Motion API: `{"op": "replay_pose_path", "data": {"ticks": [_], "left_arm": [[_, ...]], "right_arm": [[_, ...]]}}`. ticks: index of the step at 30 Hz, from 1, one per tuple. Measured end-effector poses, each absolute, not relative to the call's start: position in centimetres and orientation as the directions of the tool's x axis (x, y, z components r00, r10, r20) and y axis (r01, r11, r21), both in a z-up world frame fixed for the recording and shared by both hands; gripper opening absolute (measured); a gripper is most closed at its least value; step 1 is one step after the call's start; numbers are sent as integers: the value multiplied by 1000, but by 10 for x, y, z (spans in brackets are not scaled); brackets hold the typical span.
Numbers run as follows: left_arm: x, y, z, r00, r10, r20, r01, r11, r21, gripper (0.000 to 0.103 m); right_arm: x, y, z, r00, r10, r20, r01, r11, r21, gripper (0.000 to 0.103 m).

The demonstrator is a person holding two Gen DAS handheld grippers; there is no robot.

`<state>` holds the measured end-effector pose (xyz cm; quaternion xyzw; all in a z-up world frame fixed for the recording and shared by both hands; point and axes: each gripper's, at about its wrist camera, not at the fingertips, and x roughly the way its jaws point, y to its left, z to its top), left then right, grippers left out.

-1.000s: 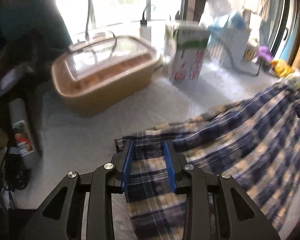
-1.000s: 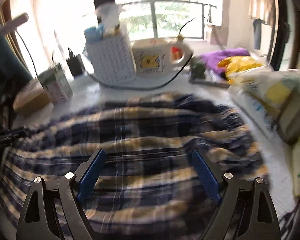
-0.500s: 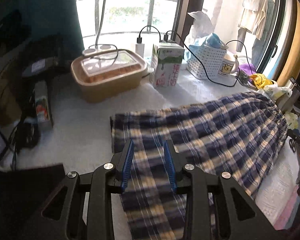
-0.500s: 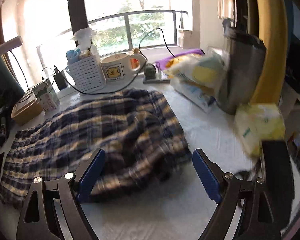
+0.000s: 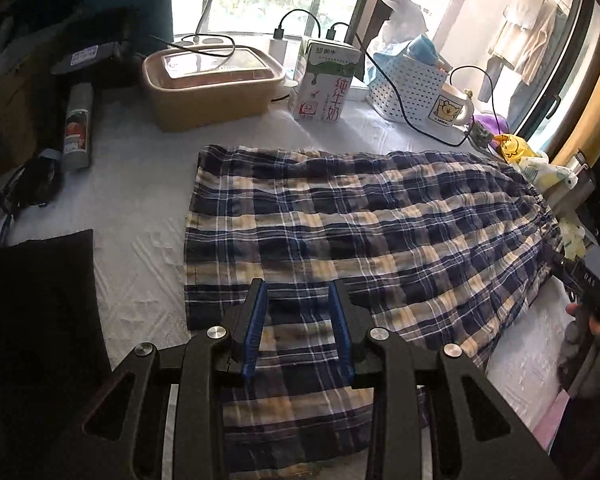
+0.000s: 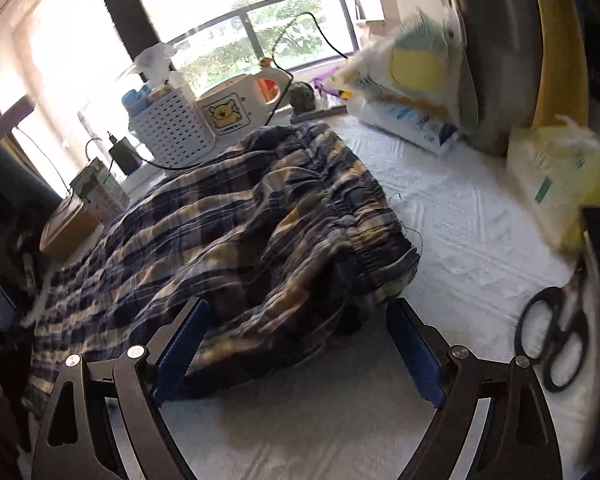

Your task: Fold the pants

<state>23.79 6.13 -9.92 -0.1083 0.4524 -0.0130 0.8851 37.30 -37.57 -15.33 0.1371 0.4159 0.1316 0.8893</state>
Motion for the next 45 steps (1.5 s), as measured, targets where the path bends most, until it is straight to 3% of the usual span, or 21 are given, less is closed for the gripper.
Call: {"op": "replay_pose_path", "data": {"ticks": [14,15,16,18,21,31,45], "left_arm": [[250,76,-83,612,-26,-791,-123,984,-128,31],[250,77,-83,612,-26,-790,-124,984,-128,31],[249,77,-83,613,-26,-790,-124,984,-128,31],[248,78,-83,613,-29,-790,-120,984,-129,31],[245,78,-83,613,-35,-789,-117,984,-134,31],[232,90,-81,637,-61,-768,-110,979,-169,31],[209,120,-81,667,-81,-741,-120,969,-214,31]], "right_arm": [[405,-397,-153,613,487,-622,-103,830,548,91],[406,-398,-153,616,494,-613,-100,821,562,86],[406,-400,-154,621,489,-613,-92,822,562,67],[407,-404,-157,630,472,-617,-64,823,564,38],[403,-404,-155,640,477,-602,-68,816,575,32],[383,-379,-101,714,434,-549,-153,862,483,28],[360,-292,-34,727,500,-471,-359,861,359,28]]}}
